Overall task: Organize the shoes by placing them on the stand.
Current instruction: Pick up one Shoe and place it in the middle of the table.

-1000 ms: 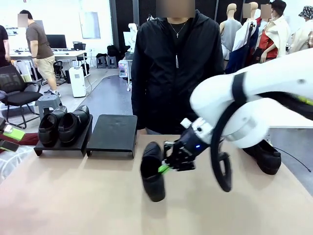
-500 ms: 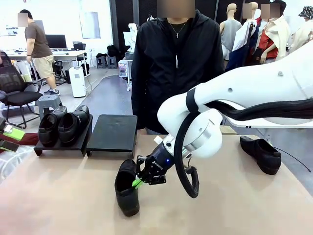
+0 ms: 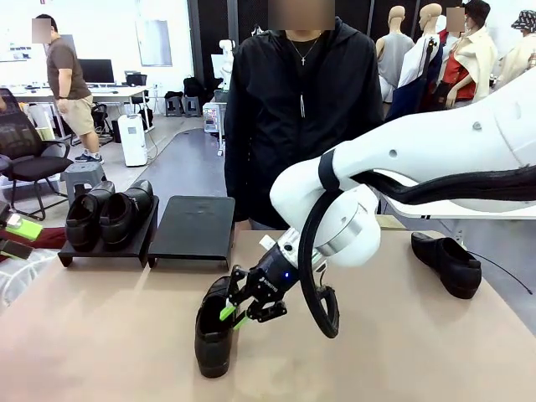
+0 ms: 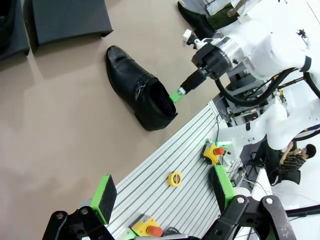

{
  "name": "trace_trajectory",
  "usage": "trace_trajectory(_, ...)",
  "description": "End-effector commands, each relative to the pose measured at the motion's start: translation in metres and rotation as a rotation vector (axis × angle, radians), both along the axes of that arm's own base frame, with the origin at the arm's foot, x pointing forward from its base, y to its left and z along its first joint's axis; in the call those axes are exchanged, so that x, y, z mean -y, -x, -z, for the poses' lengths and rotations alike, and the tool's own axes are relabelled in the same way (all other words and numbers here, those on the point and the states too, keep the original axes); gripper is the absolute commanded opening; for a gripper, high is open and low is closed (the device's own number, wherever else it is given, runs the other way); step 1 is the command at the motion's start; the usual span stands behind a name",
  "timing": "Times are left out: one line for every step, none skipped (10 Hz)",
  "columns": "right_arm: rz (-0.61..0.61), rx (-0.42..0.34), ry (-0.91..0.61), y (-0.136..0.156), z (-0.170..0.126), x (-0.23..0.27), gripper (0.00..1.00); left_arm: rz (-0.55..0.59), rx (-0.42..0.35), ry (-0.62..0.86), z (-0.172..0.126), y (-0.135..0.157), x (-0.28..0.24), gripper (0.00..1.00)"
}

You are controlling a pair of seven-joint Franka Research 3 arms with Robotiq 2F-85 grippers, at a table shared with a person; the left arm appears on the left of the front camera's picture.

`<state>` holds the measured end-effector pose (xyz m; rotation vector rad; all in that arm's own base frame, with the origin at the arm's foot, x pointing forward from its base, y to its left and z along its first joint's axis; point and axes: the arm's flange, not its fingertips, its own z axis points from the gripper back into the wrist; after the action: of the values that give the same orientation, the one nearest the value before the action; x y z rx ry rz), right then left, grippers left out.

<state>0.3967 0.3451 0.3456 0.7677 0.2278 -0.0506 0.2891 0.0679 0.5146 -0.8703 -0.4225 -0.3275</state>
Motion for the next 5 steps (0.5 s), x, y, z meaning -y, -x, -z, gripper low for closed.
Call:
trace_trajectory(-0.029, 0.047, 0.002, 0.003, -0.040, 0.046, 1.00, 0.009, -0.002, -0.009, 0.000, 0.001, -0.002, 1.00)
trace_trajectory(-0.034, 0.056, 0.025, 0.007, -0.072, 0.084, 1.00, 0.009, -0.002, -0.009, 0.000, 0.001, -0.002, 1.00)
trace_trajectory(-0.001, 0.088, 0.084, 0.015, -0.104, 0.124, 1.00, 0.009, -0.002, -0.009, 0.000, 0.001, -0.002, 1.00)
trace_trajectory(0.010, 0.116, 0.107, 0.024, -0.131, 0.166, 1.00, 0.009, -0.002, -0.009, 0.000, 0.001, -0.002, 1.00)
trace_trajectory(-0.019, 0.156, 0.198, 0.033, -0.152, 0.211, 1.00, 0.009, -0.002, -0.009, 0.000, 0.001, -0.002, 1.00)
